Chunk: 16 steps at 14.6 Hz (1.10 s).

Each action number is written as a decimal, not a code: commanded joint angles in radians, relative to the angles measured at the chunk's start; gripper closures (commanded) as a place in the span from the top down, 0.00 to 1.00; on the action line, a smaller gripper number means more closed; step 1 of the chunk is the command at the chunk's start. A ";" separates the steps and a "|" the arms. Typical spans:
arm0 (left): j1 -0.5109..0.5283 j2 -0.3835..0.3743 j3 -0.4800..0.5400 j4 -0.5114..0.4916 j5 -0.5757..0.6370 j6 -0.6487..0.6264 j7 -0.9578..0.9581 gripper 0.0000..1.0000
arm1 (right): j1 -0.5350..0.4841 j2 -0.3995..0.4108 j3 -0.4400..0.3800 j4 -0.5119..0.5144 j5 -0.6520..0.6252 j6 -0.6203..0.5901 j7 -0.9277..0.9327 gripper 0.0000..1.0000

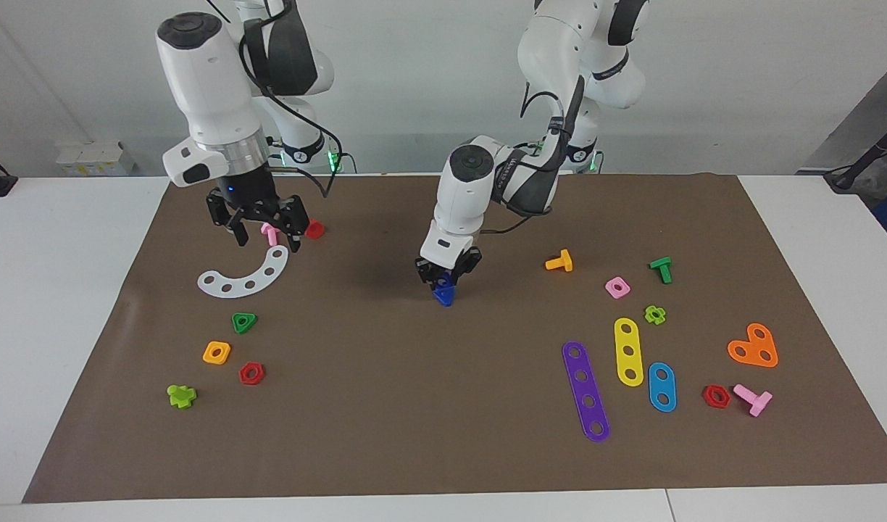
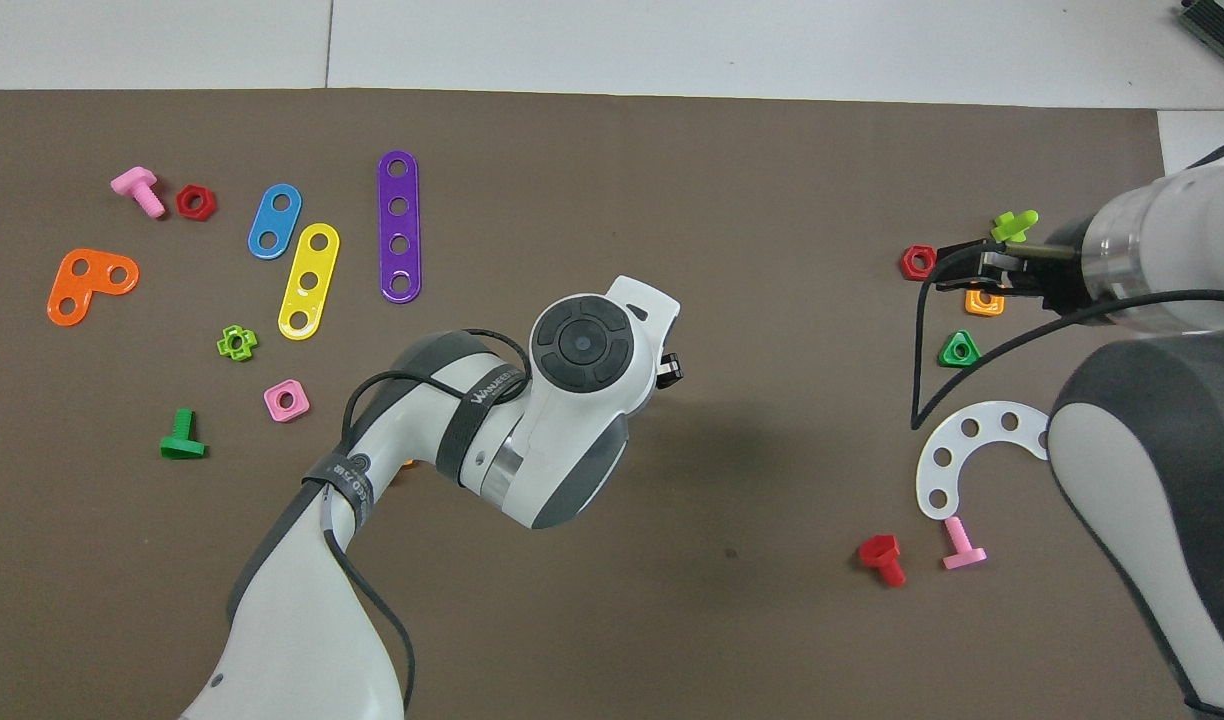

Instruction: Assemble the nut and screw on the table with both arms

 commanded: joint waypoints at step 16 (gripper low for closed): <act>-0.004 0.002 0.030 0.001 -0.009 -0.027 -0.007 0.00 | -0.018 0.030 0.006 0.092 0.006 -0.129 -0.117 1.00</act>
